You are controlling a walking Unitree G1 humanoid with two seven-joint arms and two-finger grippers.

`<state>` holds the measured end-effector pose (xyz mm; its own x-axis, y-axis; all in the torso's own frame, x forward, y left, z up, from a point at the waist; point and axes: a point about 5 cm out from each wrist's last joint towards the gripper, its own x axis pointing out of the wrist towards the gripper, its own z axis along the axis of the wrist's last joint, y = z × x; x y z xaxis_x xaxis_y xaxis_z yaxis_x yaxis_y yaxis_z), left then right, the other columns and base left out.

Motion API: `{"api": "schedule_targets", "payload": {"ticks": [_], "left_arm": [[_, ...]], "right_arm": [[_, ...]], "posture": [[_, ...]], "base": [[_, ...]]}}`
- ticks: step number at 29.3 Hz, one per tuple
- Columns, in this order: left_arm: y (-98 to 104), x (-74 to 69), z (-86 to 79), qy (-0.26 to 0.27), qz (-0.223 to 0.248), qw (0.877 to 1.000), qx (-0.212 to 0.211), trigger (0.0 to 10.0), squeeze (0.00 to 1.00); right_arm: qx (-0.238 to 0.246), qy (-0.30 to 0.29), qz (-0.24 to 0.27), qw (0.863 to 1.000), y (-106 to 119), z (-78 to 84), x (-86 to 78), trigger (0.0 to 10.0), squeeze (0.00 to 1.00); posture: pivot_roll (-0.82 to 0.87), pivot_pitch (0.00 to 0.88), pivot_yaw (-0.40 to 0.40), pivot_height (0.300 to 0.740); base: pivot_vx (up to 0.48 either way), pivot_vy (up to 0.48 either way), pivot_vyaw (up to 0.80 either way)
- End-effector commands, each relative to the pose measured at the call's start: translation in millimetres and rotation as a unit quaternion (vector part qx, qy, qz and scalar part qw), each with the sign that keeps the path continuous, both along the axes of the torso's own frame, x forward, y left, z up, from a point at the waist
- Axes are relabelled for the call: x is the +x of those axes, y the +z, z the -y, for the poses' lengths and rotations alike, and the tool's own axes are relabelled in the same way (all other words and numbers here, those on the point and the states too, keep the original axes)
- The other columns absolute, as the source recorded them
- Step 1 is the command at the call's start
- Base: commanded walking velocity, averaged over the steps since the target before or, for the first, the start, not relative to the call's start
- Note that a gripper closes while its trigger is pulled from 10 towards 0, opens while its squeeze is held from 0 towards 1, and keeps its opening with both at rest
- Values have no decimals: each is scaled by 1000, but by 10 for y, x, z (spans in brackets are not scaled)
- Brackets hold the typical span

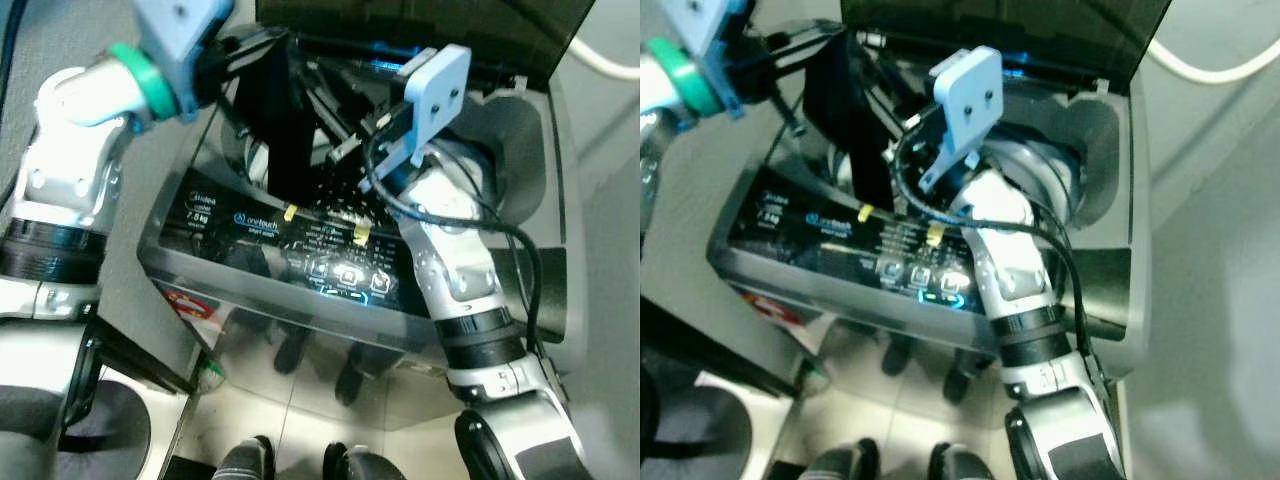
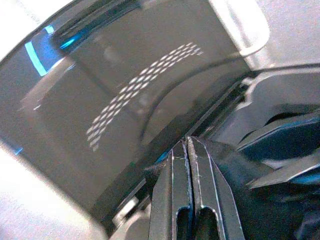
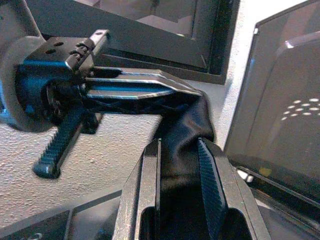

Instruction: Clothes washing

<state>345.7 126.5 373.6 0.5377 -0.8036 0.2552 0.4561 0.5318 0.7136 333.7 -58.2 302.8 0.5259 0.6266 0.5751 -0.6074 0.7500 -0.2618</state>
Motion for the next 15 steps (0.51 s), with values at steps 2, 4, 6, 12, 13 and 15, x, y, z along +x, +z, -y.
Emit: {"api": "schedule_targets", "payload": {"ticks": [2,4,6,12,13,15], "left_arm": [[-166,25,272,-83,-60,994,33,10000,0],[-300,83,434,-124,-114,985,43,10000,0],[-339,136,473,-122,-131,983,36,10000,0],[-372,266,547,-117,-147,982,14,10000,1000],[-372,266,547,-117,-147,982,14,10000,1000],[-346,277,543,-129,-145,981,6,10000,1000]], "right_arm": [[19,-4,20,1000,116,24,-43,10000,0],[37,-18,36,999,204,69,-67,10000,0],[56,-50,45,996,274,142,-47,10000,0],[116,-184,75,973,476,487,59,10000,0],[116,-184,75,973,476,487,59,10000,0],[130,-208,79,966,503,575,79,10000,0]], "posture": [[124,120,51,740],[121,120,51,740],[121,120,51,740],[109,115,50,740],[109,115,50,740],[113,115,47,740]], "base": [[0,0,0],[0,0,0],[0,0,0],[0,0,0],[0,0,0],[0,0,0]]}}
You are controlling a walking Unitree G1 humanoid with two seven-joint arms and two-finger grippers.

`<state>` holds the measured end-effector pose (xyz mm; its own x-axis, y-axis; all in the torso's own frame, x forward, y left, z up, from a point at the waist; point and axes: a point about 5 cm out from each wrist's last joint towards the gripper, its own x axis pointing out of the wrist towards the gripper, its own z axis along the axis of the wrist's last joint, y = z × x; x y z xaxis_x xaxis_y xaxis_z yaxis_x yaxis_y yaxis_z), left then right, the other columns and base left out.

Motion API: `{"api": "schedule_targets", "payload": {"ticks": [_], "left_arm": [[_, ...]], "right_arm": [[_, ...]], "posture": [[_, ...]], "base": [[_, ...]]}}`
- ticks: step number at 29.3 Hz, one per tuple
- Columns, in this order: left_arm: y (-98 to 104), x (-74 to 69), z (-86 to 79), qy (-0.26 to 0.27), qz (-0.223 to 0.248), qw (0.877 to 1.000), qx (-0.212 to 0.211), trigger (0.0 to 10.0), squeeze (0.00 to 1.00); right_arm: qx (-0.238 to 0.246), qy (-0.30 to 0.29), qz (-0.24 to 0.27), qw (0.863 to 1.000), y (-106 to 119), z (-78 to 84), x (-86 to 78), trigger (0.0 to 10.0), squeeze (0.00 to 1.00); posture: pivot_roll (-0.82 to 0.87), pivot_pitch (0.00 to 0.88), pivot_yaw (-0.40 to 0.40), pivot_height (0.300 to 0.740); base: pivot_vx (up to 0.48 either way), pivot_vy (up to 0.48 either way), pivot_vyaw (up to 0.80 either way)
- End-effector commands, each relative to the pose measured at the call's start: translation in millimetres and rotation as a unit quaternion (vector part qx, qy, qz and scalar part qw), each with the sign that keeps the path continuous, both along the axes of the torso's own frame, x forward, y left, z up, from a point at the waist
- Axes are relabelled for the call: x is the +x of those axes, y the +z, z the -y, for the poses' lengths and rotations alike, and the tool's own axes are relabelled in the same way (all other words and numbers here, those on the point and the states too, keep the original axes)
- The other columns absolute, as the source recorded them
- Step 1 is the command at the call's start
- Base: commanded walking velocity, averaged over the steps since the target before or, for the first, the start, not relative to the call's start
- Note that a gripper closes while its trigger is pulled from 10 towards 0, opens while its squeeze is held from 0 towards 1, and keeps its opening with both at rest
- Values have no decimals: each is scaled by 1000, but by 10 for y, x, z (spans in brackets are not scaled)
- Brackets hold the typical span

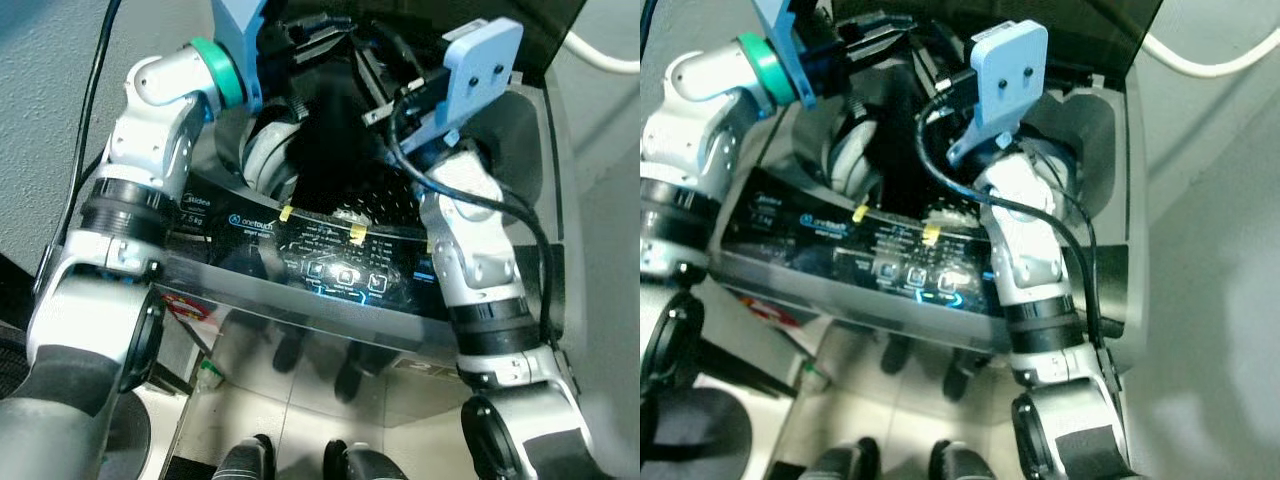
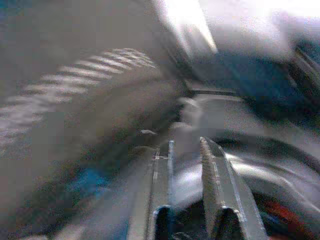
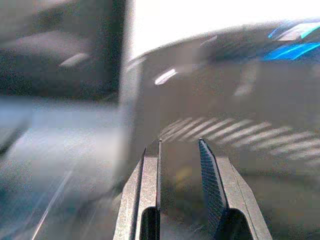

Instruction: Clothes washing

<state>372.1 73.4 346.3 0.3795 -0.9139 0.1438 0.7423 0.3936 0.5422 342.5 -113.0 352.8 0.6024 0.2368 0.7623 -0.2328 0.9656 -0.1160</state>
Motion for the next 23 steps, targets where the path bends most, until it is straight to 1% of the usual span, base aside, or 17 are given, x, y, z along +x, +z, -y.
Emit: {"api": "schedule_targets", "payload": {"ticks": [1,4,6,7,8,9,11,12,13,15,17,18,19,20,21,22,23], "left_arm": [[-74,13,12,-9,-9,1000,14,10000,1000],[-59,13,-21,-15,-6,1000,8,10000,1000],[-52,9,-58,-10,-4,1000,0,10000,1000],[-40,-5,-106,-5,3,1000,-6,10000,1000],[-40,-5,-106,-5,3,1000,-6,10000,1000],[-11,-37,-172,7,18,1000,-15,10000,0],[67,-111,-322,42,52,997,-36,10000,0],[67,-111,-322,42,52,997,-36,10000,0],[122,-148,-425,67,77,994,-47,10000,0],[122,-148,-425,67,77,994,-47,10000,0],[275,-301,-746,123,124,982,-77,10000,0],[275,-301,-746,123,124,982,-77,10000,0],[348,-387,-904,148,139,974,-96,10000,0],[348,-387,-904,148,139,974,-96,10000,0],[408,-457,-1060,175,141,966,-125,10000,0],[408,-457,-1060,175,141,966,-125,10000,0],[424,-508,-1192,194,131,960,-156,10000,0]], "right_arm": [[12,-12,9,1000,3,28,-10,10000,0],[13,-9,9,1000,2,31,-7,10000,0],[13,-4,7,1000,-4,18,-7,10000,0],[12,-2,5,1000,-16,9,-4,10000,0],[12,-2,5,1000,-16,9,-4,10000,0],[10,-2,0,1000,-39,5,4,10000,0],[7,-6,-12,1000,-96,17,30,10000,0],[7,-6,-12,1000,-96,17,30,10000,0],[6,-13,-20,1000,-131,27,51,10000,0],[6,-13,-20,1000,-131,27,51,10000,0],[8,-16,-34,999,-192,36,93,10000,0],[8,-16,-34,999,-192,36,93,10000,0],[7,-8,-42,999,-219,33,104,10000,0],[7,-8,-42,999,-219,33,104,10000,0],[13,0,-52,999,-249,39,114,10000,0],[13,0,-52,999,-249,39,114,10000,0],[20,11,-64,998,-287,47,121,10000,0]], "posture": [[113,115,47,740],[115,115,44,740],[117,116,46,740],[117,116,46,740],[117,116,46,740],[121,121,48,740],[126,124,45,740],[126,124,45,740],[129,125,40,740],[129,125,40,740],[137,124,32,740],[137,124,32,740],[139,122,31,740],[139,122,31,740],[141,119,31,740],[141,119,31,740],[141,114,32,740]], "base": [[0,0,0],[0,0,0],[0,0,0],[0,0,0],[0,0,0],[0,0,0],[0,0,0],[0,0,0],[0,0,0],[0,0,0],[0,0,0],[0,0,0],[0,0,0],[0,0,0],[0,0,0],[0,0,0],[0,0,0]]}}
